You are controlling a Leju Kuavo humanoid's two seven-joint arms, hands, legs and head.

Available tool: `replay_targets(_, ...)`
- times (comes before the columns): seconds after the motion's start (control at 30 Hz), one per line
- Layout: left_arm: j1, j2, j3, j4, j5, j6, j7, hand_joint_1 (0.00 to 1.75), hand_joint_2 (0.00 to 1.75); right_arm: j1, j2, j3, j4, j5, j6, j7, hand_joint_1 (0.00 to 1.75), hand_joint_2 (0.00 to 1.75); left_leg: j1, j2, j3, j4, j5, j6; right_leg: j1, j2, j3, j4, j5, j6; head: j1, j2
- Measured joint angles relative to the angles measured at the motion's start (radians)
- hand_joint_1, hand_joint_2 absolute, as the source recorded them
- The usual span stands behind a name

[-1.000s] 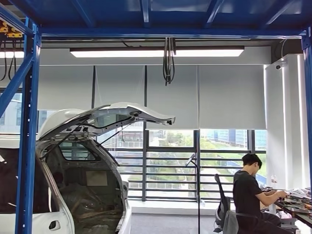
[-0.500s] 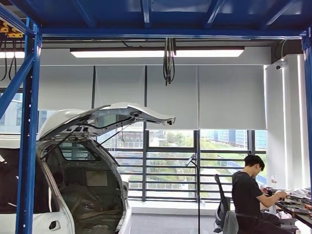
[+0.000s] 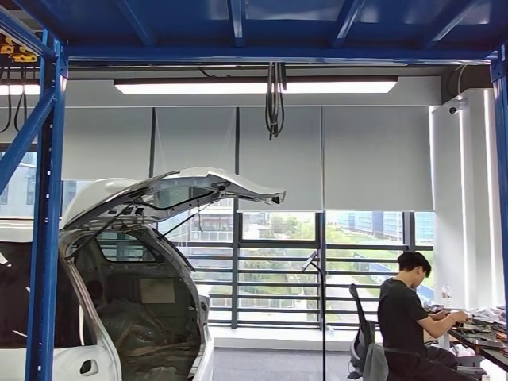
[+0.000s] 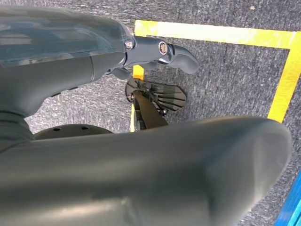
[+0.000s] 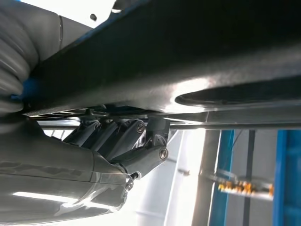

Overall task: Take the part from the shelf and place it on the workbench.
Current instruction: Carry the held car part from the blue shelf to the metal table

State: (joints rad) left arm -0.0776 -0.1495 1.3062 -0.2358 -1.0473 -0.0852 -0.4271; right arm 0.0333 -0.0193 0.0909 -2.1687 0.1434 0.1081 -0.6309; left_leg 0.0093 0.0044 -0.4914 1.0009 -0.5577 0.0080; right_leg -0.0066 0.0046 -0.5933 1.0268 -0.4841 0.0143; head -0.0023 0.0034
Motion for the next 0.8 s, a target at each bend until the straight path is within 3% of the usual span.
replay_targets(0.23, 0.000, 0.000, 0.000, 0.000, -0.004, 0.000, -0.004, 0.00, 1.75, 0.005, 0.072, -0.180, 0.053, -0.106, 0.100, 0.005, 1.75, 1.75, 0.000, 0.000, 0.000, 0.000, 0.000, 0.000, 0.000, 0.000, 0.000, 0.000, 0.000, 0.000, 0.000, 0.000)
replay_targets(0.47, 0.001, 0.000, 0.000, 0.000, -0.014, 0.005, -0.004, 0.00, 1.75, -0.017, 0.135, -0.319, 0.134, -0.249, 0.232, 0.075, 1.75, 1.75, 0.000, 0.000, 0.000, 0.000, 0.000, 0.000, 0.000, 0.000, 0.000, 0.000, 0.000, 0.000, 0.000, 0.000)
replay_targets(0.6, 0.001, 0.001, 0.001, 0.000, -0.015, 0.006, -0.004, 0.00, 1.75, -0.027, 0.147, -0.339, 0.194, -0.302, 0.283, 0.116, 1.75, 1.75, 0.000, 0.000, 0.000, 0.000, 0.000, 0.000, 0.000, 0.000, 0.000, 0.000, 0.000, 0.000, 0.000, 0.000)
replay_targets(0.8, 0.001, 0.002, 0.005, 0.000, -0.018, 0.006, -0.004, 0.00, 1.75, -0.027, 0.149, -0.273, 0.234, -0.228, 0.290, 0.119, 1.75, 1.75, 0.000, 0.000, 0.000, 0.000, 0.000, 0.000, 0.000, 0.000, 0.000, 0.000, 0.000, 0.000, 0.000, 0.000)
